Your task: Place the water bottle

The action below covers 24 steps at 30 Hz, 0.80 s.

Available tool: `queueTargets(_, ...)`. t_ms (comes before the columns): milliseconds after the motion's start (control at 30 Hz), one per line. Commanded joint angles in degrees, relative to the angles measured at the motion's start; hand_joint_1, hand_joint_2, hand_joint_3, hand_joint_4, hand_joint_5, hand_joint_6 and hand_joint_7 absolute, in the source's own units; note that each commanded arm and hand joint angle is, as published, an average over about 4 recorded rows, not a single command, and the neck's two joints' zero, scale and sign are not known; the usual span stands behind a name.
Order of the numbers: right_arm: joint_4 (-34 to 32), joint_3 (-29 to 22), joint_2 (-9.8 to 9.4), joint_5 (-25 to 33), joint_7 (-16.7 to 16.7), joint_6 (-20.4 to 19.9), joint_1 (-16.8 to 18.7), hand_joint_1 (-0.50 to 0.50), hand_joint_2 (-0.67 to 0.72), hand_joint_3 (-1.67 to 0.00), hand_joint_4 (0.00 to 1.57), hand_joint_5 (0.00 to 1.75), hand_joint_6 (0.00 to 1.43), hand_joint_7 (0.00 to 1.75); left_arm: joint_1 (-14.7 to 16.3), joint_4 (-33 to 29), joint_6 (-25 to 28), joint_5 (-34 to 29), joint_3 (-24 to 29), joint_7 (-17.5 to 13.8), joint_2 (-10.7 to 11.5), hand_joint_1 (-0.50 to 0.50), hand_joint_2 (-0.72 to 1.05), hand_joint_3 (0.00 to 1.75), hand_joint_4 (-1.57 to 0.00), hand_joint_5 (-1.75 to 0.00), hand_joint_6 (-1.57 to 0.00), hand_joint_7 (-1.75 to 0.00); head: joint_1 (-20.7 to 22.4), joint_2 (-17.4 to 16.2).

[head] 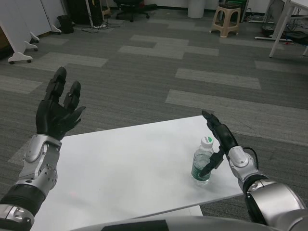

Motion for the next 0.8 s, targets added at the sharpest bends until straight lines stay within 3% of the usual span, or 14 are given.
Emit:
queueTargets(33, -2.29, -0.12, -0.27, 1.13, 0.93, -0.29, 0.31, -0.46, 0.47, -0.10, 0.00, 0.00, 0.00, 0.00, -0.49, 0.16, -0.15, -0.24, 0.24, -0.22, 0.33, -0.50, 0.43, 0.26, 0.00, 0.00, 0.00, 0.00, -0.02, 0.08)
queueTargets(267, -8.90, 0.74, -0.54, 5.06, 5.50, 0.11, 1.06, -0.40, 0.42, -0.08, 0.00, 0.00, 0.00, 0.00, -0.47, 0.16, -0.15, -0.28, 0.15, -0.22, 0.33, -0.50, 0.43, 0.26, 0.00, 0.00, 0.00, 0.00, -0.24, -0.10)
queueTargets(433, -10.51, -0.78, -0.95, 6.00, 6.98, 0.33, 1.44, -0.42, 0.42, -0.08, 0.00, 0.00, 0.00, 0.00, -0.52, 0.14, -0.15, -0.33, 0.15, -0.22, 0.33, -0.50, 0.43, 0.26, 0.00, 0.00, 0.00, 0.00, -0.07, -0.14)
queueTargets(567, -11.19, -3.79, -1.28, 6.86, 7.96, 0.33, 2.12, -0.38, 0.42, -0.08, 0.00, 0.00, 0.00, 0.00, -0.34, 0.07, -0.15, -0.28, 0.20, -0.22, 0.38, -0.50, 0.43, 0.26, 0.00, 0.00, 0.00, 0.00, -0.13, -0.03)
queueTargets(800, -11.78, -9.24, -1.68, 7.61, 8.58, 0.33, 3.24, -0.42, 0.47, -0.08, 0.00, 0.00, 0.00, 0.00, -0.30, 0.07, -0.23, -0.33, 0.13, -0.22, 0.42, -0.50, 0.43, 0.26, 0.00, 0.00, 0.00, 0.00, -0.24, 0.15)
